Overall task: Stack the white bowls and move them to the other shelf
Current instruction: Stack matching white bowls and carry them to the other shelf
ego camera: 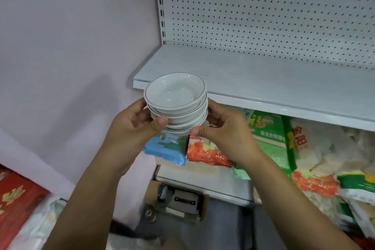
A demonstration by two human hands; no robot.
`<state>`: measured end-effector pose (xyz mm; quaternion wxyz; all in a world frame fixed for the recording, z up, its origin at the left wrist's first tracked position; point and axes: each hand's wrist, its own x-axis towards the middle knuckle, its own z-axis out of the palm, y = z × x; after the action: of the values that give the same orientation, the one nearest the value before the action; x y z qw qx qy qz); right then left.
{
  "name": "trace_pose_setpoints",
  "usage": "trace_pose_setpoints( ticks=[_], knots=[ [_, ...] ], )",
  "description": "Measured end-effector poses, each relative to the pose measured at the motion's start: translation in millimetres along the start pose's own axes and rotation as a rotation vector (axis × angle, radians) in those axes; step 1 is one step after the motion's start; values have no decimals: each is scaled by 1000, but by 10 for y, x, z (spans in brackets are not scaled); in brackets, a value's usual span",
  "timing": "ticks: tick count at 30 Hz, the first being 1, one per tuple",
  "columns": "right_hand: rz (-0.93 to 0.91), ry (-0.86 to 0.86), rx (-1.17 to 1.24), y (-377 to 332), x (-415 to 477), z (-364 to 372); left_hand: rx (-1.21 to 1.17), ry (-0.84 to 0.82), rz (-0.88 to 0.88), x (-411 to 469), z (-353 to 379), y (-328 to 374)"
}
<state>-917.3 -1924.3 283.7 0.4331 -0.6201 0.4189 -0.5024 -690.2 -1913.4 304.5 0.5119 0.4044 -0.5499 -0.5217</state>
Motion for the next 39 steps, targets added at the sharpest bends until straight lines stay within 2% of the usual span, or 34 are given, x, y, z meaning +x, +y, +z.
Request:
trace_pose_setpoints(
  ticks=[9, 14, 22, 29, 39],
  knots=[
    [4, 10, -83, 239, 1099, -247, 37, 1, 9, 1094, -128, -115],
    [16, 69, -169, 468, 1656, -275, 45, -76, -25, 1778, -293, -236],
    [144, 148, -236, 952, 2326, -180, 140, -233, -143, 2720, -712, -563],
    [177, 207, -334, 1186, 2680, -31, 177, -289, -170, 3156, -914, -687],
    [166, 179, -233, 1360, 2969, 139, 183, -276, -160, 3435, -1142, -868]
  ],
)
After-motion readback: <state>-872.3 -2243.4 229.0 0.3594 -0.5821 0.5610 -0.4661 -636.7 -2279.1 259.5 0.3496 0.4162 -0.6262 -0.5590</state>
